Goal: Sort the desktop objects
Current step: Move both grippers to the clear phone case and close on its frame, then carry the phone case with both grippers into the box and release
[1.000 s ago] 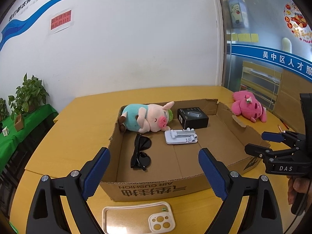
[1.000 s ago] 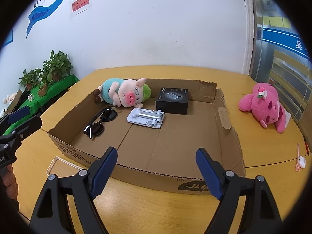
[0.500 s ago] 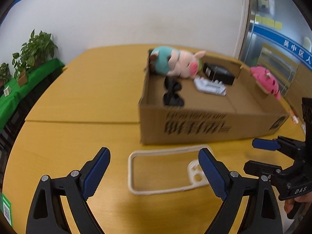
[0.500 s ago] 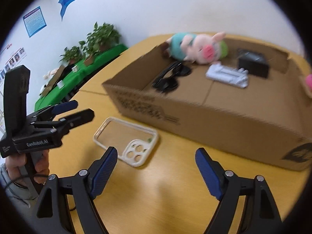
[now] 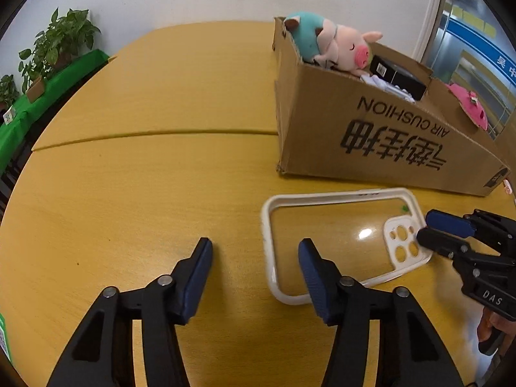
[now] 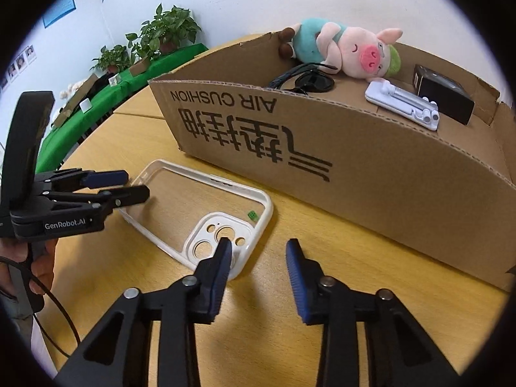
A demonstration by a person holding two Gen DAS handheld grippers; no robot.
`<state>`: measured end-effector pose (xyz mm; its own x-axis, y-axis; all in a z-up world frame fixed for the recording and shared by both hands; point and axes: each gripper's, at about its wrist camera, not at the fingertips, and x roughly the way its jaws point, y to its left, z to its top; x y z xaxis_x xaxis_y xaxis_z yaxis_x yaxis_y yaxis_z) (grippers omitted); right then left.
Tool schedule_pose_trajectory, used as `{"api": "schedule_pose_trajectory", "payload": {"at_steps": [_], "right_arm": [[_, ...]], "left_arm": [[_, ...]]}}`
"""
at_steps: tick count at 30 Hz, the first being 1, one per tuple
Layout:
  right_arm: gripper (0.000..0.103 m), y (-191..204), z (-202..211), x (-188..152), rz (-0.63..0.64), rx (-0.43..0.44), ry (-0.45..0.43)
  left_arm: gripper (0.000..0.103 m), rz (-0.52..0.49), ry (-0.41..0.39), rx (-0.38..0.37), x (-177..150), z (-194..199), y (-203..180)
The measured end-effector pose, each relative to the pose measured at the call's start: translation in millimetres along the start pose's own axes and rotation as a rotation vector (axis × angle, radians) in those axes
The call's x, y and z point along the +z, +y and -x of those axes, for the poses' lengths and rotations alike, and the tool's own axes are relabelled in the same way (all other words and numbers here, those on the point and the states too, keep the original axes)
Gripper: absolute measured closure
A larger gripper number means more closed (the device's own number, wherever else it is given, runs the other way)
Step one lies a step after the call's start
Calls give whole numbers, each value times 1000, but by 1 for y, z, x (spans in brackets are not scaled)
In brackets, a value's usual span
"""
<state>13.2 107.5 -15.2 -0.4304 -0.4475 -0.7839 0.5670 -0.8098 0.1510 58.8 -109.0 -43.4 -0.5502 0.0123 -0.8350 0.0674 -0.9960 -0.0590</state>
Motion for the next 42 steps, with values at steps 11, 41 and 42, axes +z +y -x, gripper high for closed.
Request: {"api": "schedule_pose_trajectory", "payload": {"at_steps": [11, 41, 42], "right_arm": [[89, -10, 7, -10, -12, 32, -26], [92, -122, 222, 14, -122, -104, -418], [92, -125, 225, 17, -122, -113, -421]], "left_arm": [[97, -48, -11, -40, -7, 4, -22], [99, -254, -321, -318, 121, 134, -174], [99, -263, -327, -317, 127, 136, -179]]}}
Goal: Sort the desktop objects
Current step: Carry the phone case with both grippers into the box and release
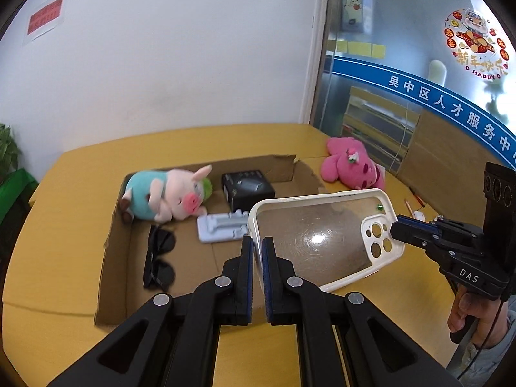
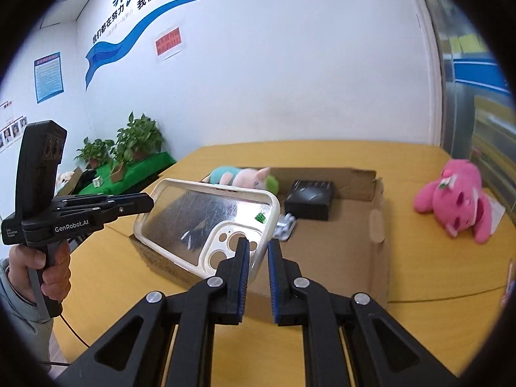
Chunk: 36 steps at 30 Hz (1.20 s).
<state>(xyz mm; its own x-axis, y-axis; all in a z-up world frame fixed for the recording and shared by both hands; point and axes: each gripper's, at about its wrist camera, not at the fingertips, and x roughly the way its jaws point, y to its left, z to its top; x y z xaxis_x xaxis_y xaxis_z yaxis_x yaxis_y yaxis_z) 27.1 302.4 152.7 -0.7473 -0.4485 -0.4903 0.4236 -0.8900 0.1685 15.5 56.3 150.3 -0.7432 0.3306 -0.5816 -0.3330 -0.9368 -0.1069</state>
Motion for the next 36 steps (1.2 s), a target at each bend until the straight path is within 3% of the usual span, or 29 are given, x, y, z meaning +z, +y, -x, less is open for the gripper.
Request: {"api": "schedule_pose_trajectory", "payload": {"at_steps": [5, 9, 16, 22, 31, 36], "right_arm": [[92, -16, -10, 17, 10, -46, 22], [92, -31, -49, 13, -34, -11, 96], [92, -39, -129, 1, -98, 51, 258], [92, -31, -174, -9, -73, 47, 391], [92, -36, -210, -32, -93, 30, 533], [92, -33, -215, -44, -91, 32, 563]], "left_arm": [[99, -9, -4, -22, 26, -17, 0], [99, -5, 50, -1, 32, -45, 13], [100, 80, 220, 64, 5, -103, 55], [100, 133, 367, 121, -23, -144, 77], [100, 83, 529, 193, -51, -177, 73], [100, 90, 543, 206, -57, -179, 77]]}}
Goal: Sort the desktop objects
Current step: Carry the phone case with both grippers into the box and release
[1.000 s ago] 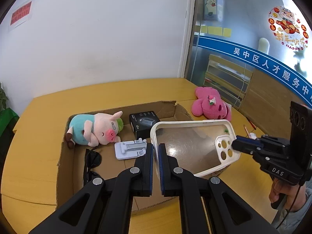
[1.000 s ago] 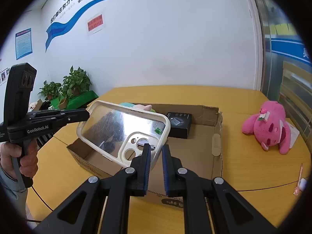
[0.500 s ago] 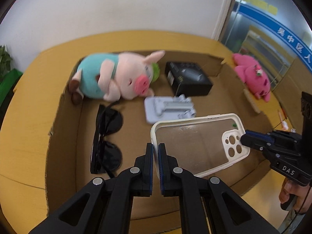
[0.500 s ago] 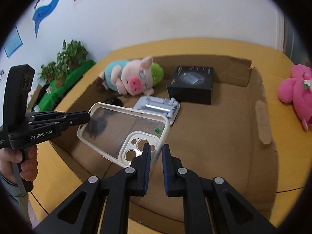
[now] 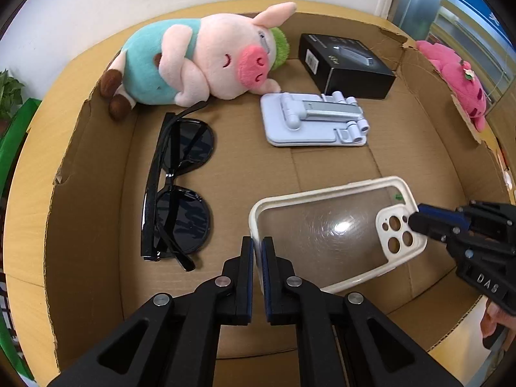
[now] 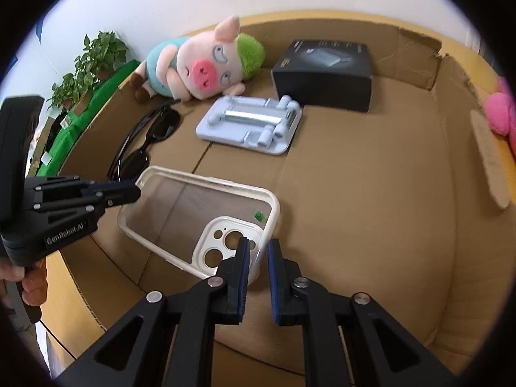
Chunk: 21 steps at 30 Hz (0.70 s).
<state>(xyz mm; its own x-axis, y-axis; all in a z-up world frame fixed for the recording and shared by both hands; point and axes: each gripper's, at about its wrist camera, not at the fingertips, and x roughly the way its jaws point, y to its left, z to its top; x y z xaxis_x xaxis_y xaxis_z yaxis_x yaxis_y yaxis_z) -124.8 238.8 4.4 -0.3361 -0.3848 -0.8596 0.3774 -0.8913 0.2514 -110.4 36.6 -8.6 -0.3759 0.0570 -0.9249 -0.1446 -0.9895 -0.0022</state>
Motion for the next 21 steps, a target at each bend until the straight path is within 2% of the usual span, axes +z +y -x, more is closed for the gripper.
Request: {"api": "schedule_pose_trajectory", "payload": {"at_steps": [6, 7, 9, 10, 11, 12, 13, 14, 15, 17, 19, 21], "right_arm": [[90, 1, 0, 2, -1, 7, -25], [83, 0, 3, 2, -2, 9, -45], [36, -1, 11, 1, -10, 5, -75], [31, -1, 22, -2, -9, -8, -115], [29, 1, 32, -4, 3, -27, -159], [25, 3, 45, -10, 20, -52, -210], [21, 6, 59, -17, 33, -80, -271], [20, 7, 70, -25, 37, -99, -327], [19, 9, 79, -34, 34, -116, -382], [16, 10, 94, -58, 4, -159, -487], [15, 15, 97, -81, -16, -215, -568], [10, 20, 97, -97, -16, -276, -644]], "left_arm": [[97, 31, 36, 3, -5, -6, 4], [97, 37, 35, 15, -5, -6, 5], [96, 54, -8, 34, -9, 3, 9], [95, 65, -46, 27, -12, 12, 11], [87, 78, -82, 14, -14, 21, 14], [71, 100, -137, -7, -19, 36, 18], [59, 124, -212, -26, -26, 53, 22], [35, 138, -270, -33, -32, 64, 25], [24, 158, -367, -31, -43, 81, 27], [21, 174, -551, -25, -68, 104, 28], [19, 153, -653, -3, -78, 112, 28], [18, 127, -733, 87, -87, 113, 20]]}}
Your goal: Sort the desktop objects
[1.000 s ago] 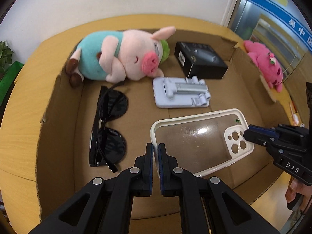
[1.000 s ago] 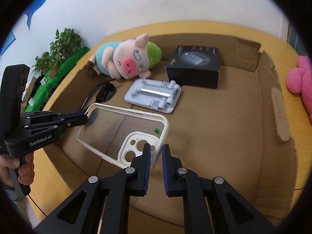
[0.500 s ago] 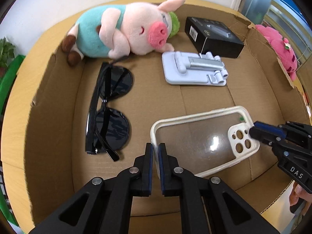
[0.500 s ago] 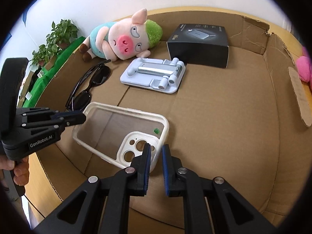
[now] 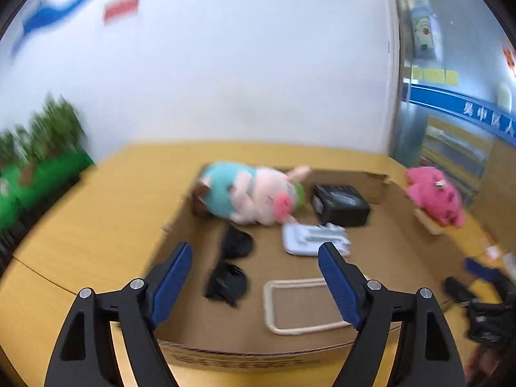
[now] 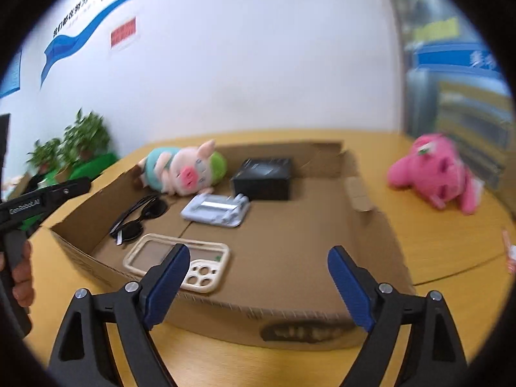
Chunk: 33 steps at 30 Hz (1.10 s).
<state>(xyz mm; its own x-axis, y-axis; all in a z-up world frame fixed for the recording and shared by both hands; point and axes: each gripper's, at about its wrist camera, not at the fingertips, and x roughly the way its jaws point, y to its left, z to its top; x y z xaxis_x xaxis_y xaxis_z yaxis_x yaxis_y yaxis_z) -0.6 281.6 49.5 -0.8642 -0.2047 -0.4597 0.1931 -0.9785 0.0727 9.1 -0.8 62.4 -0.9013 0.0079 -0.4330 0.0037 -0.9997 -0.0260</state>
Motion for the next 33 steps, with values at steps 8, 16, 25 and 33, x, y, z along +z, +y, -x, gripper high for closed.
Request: {"api": "schedule_pose_trajectory", "payload": {"at_steps": [8, 16, 25, 33], "right_arm": [[0, 10, -19, -9, 25, -73, -1], [0, 12, -15, -15, 33, -67, -32], [0, 13, -14, -14, 31, -71, -31], [0, 13, -14, -14, 31, -72, -31]], "left_arm": [[17, -79, 41, 65, -36, -20, -11], [7, -46, 2, 59, -49, -22, -11], [6, -43, 1, 58, -51, -21, -13], [6, -42, 1, 62, -52, -20, -13]]}}
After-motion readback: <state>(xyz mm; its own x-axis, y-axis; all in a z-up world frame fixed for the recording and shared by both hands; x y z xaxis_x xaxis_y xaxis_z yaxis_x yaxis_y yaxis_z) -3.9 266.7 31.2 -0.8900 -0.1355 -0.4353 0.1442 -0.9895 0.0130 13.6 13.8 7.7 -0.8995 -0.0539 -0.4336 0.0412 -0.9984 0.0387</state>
